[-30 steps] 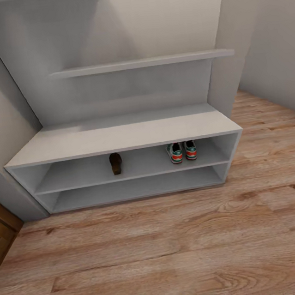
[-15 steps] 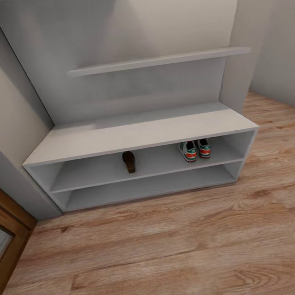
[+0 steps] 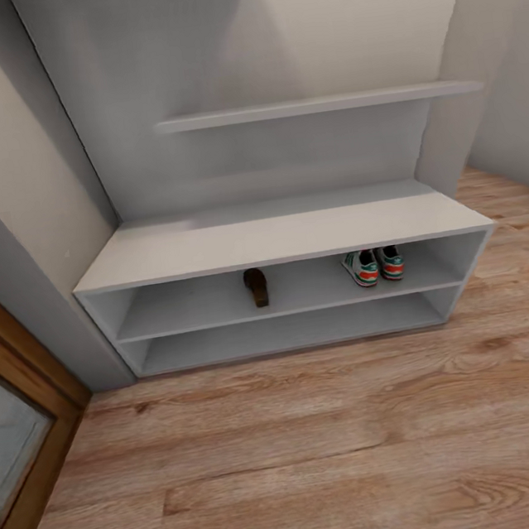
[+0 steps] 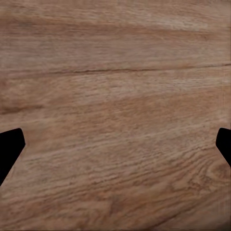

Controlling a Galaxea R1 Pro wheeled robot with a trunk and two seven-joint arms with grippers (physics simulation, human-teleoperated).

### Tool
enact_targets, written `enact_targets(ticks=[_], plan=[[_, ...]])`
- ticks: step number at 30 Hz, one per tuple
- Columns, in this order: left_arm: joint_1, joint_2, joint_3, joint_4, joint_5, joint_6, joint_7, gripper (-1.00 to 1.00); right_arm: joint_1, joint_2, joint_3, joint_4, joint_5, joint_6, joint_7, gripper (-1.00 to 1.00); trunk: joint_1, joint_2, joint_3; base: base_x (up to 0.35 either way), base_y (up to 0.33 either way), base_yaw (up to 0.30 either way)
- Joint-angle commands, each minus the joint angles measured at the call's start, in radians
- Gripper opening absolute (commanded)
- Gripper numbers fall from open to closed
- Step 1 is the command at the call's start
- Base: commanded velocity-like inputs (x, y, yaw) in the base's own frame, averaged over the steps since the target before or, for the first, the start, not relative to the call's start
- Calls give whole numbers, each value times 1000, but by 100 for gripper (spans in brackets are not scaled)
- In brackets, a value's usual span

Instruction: Pick up the two gym shoes and the two sandals from the corridor floor and place them onto the hallstand (shoe rack) in the corridor, making sure they are on the rack and not on the floor. Arrange them so the two gym shoes are next to each other and the two sandals are next to each other.

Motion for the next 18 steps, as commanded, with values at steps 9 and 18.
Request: enact_targets(ticks=[9,18], plan=[[-1,0,1,2,6,0,-7,100,-1,1,-4,-2,-6,-1,6,-100,0,0,-1,0,310,177],[-1,0,1,1,6,0,-7,100,-1,0,-4,-1,-6,-1,6,-100,0,0,-1,-38,307,217]])
